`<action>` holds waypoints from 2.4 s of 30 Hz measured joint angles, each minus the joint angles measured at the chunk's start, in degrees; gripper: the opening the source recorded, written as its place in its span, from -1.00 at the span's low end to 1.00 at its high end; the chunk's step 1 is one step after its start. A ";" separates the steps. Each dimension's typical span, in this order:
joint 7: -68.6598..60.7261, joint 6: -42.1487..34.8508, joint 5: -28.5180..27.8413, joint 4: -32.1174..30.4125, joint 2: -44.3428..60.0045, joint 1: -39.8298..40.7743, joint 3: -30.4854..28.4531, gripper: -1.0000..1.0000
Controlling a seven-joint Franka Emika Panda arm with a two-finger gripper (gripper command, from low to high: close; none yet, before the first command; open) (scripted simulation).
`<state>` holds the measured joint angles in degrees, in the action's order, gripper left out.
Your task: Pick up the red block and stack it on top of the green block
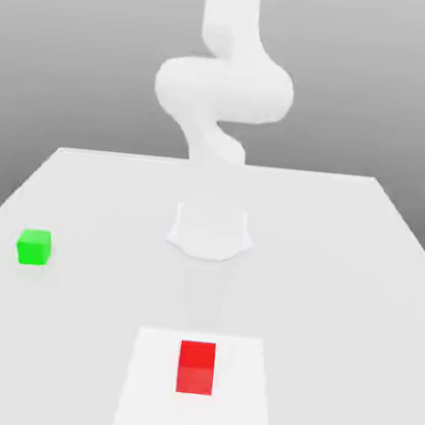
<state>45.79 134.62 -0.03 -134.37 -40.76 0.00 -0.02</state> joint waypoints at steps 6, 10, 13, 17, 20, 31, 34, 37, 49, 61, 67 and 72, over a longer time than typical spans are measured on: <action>-0.15 7.22 -0.04 -6.53 12.97 0.02 -0.05 0.00; -0.25 11.86 -0.05 -10.72 21.29 0.04 -0.09 0.00; -0.33 15.34 -0.06 -13.87 27.52 0.02 -0.14 0.00; -0.48 19.97 -0.02 -18.07 35.83 0.04 -0.18 0.00; -0.59 23.55 0.00 -20.94 42.06 0.03 -0.21 0.00; -0.65 34.89 0.12 -20.00 55.88 0.12 -0.10 -1.00; -0.55 34.90 -0.02 -20.01 55.88 0.15 -0.08 -1.00; -0.54 30.60 -0.03 -20.74 50.86 0.26 0.02 -1.00; 19.92 22.21 -3.63 -24.02 38.89 17.71 -7.58 -1.00; 48.83 19.48 -7.75 -27.20 32.66 38.76 -17.65 -1.00; 61.82 18.94 -8.88 -28.68 30.60 48.90 -22.84 -1.00; 57.54 26.85 -0.93 -28.51 39.07 47.42 -23.70 -1.00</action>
<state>103.33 161.48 -0.96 -162.89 -1.69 47.42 -23.72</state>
